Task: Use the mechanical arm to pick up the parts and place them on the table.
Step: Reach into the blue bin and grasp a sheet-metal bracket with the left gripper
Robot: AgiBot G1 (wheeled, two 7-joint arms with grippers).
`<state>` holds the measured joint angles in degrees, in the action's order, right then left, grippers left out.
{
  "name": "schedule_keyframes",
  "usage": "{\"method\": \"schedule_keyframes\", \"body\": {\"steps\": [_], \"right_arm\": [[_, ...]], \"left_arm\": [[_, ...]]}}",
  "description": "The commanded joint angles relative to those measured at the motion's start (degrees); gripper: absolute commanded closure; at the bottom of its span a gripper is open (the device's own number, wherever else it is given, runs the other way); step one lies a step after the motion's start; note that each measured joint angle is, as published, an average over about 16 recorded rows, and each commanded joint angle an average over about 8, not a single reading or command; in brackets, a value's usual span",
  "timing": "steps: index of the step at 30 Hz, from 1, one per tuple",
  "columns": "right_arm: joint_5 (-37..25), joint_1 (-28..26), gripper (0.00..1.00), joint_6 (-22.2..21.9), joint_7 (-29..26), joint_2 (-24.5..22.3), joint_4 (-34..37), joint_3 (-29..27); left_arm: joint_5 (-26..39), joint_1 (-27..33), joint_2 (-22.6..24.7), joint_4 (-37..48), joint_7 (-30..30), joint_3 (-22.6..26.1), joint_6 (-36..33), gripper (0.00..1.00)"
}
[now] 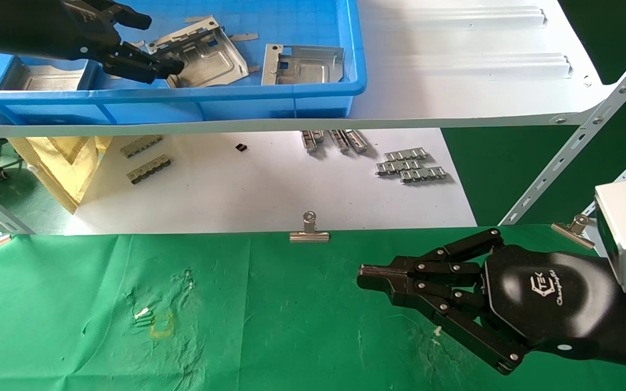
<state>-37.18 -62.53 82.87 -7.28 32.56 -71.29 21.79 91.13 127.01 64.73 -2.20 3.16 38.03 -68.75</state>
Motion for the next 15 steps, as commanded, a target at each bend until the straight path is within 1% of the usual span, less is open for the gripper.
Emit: {"method": "schedule_keyframes", "body": {"steps": [1,15], "right_arm": [[0.0,0.0,1.0,0.0,0.0,0.0,0.0,0.0],[0.0,0.0,1.0,0.0,0.0,0.0,0.0,0.0]], "left_arm": [[0.2,0.1,0.0,0.4,0.1,0.1,0.3,1.0],[-0.7,-0.1,0.0,2.0,-0.8,-0.5,-0.4,1.0]]}}
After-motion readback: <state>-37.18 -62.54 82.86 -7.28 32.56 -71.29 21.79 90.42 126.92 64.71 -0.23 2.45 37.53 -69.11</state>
